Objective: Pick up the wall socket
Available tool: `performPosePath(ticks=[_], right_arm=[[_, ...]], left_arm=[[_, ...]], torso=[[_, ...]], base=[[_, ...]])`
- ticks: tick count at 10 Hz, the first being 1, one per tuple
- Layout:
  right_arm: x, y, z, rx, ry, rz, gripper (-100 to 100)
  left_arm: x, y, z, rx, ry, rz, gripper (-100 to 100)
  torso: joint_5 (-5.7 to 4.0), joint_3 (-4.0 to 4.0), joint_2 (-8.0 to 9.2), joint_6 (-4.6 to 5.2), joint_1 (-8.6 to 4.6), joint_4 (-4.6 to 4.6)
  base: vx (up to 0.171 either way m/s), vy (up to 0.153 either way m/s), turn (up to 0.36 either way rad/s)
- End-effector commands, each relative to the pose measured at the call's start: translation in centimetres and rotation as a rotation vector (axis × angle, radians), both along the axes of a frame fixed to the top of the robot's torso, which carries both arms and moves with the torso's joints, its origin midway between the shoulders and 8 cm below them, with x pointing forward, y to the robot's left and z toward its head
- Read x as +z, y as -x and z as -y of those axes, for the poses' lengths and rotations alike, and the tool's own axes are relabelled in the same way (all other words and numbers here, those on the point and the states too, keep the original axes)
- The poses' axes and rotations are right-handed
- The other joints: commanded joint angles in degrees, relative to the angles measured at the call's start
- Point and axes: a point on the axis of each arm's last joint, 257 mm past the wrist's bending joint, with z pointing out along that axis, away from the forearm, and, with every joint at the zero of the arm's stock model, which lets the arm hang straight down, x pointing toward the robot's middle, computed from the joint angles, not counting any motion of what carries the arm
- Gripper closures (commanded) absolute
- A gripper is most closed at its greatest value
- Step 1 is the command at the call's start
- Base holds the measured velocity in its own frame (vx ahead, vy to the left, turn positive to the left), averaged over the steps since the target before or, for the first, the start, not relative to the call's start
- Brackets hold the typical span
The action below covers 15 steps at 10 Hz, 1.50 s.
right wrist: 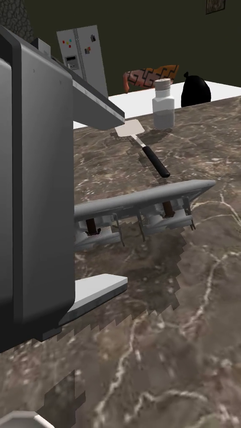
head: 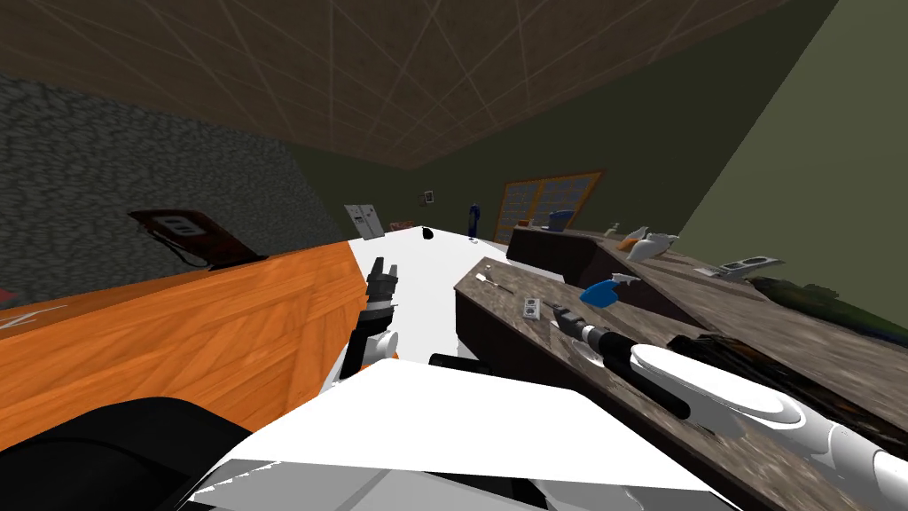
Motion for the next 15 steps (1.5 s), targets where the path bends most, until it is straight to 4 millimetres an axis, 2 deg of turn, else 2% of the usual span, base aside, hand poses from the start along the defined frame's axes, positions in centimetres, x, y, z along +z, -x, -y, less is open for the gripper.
performPosePath(ticks=[1, 3, 8, 9, 10, 14, 15], right_arm=[[-0.4, 0.4, 0.9, 0.03, 0.07, -0.014, -100], [-1.0, 1.1, 2.2, 0.066, 0.152, -0.04, -100], [-1.9, 2.1, 3.1, 0.098, 0.215, -0.068, -100], [-2.0, 2.1, 3.1, 0.1, 0.218, -0.069, 0], [-2.4, 2.5, 4.3, 0.059, 0.216, -0.074, -100], [-3.3, 3.3, 6.9, -0.036, 0.213, -0.084, -100], [-3.2, 3.0, 6.3, -0.015, 0.213, -0.084, -100]], left_arm=[[0.0, 0.0, 0.0, 0.0, 0.0, 0.0, 0], [0.0, 0.0, 0.0, 0.0, 0.0, 0.0, 0], [0.0, 0.0, 0.0, 0.0, 0.0, 0.0, 0], [0.0, 0.0, 0.0, 0.0, 0.0, 0.0, 0], [0.0, 0.0, 0.0, 0.0, 0.0, 0.0, 0], [0.0, 0.0, 0.0, 0.0, 0.0, 0.0, 0], [0.0, 0.0, 0.0, 0.0, 0.0, 0.0, 0]], torso=[[0.0, 0.0, 0.0, 0.0, 0.0, 0.0], [0.0, 0.0, 0.0, -0.01, 0.0, 0.0], [-0.01, 0.0, 0.01, -0.01, -0.03, 0.0], [-0.01, 0.01, 0.01, 0.03, -0.02, 0.0], [0.0, 0.0, 0.0, 0.02, 0.0, 0.0], [-0.03, 0.12, 0.21, -0.02, -0.15, 0.05], [-0.03, 0.12, 0.2, 0.0, -0.09, 0.05]], base=[[-0.004, 0.005, 0.141], [-0.003, 0.006, 0.169], [-0.001, 0.002, 0.074], [0.0, 0.0, 0.0], [-0.04, -0.004, 0.22], [-0.063, -0.028, 0.277], [-0.027, -0.007, 0.043]])
